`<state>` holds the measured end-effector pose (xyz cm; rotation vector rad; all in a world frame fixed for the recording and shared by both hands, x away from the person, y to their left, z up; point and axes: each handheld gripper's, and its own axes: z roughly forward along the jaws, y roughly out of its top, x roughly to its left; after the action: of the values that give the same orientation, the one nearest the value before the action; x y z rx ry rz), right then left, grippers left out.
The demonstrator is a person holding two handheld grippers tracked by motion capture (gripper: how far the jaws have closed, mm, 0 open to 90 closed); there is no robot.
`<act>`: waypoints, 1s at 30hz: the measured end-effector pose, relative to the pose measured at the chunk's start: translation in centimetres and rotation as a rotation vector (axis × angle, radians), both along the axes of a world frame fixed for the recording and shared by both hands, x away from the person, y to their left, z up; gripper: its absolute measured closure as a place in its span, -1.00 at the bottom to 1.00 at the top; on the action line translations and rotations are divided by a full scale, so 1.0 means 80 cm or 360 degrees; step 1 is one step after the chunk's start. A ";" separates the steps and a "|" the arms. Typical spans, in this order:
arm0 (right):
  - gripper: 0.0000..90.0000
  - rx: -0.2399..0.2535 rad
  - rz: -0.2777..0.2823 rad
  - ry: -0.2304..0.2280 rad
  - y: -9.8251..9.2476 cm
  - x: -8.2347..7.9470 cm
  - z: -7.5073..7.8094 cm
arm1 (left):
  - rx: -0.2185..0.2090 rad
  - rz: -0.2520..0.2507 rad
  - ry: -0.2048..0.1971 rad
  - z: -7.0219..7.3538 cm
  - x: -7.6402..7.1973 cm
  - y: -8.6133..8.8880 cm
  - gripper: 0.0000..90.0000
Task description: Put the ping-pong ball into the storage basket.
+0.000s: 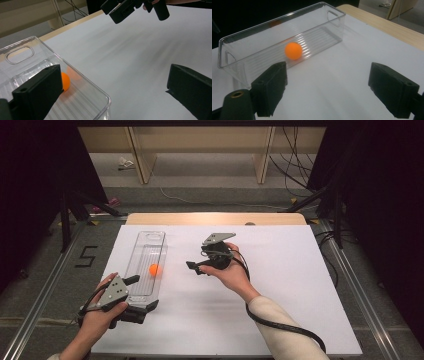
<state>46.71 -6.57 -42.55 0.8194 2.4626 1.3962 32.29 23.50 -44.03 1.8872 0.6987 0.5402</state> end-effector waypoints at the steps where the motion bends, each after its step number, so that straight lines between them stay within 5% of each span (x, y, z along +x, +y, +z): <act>1: -0.63 0.0000 -0.0004 -0.0001 -0.001 0.000 0.000 | -0.0002 0.0003 0.0001 0.000 0.000 0.000 -1.00; 30: -0.63 0.0010 -0.0094 -0.0012 -0.067 -0.018 -0.001 | 0.0003 0.0006 -0.0003 0.000 0.000 0.000 -1.00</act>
<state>45.26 -11.91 -42.64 0.8791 2.4090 1.3844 32.26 23.51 -44.00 1.8871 0.7013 0.5448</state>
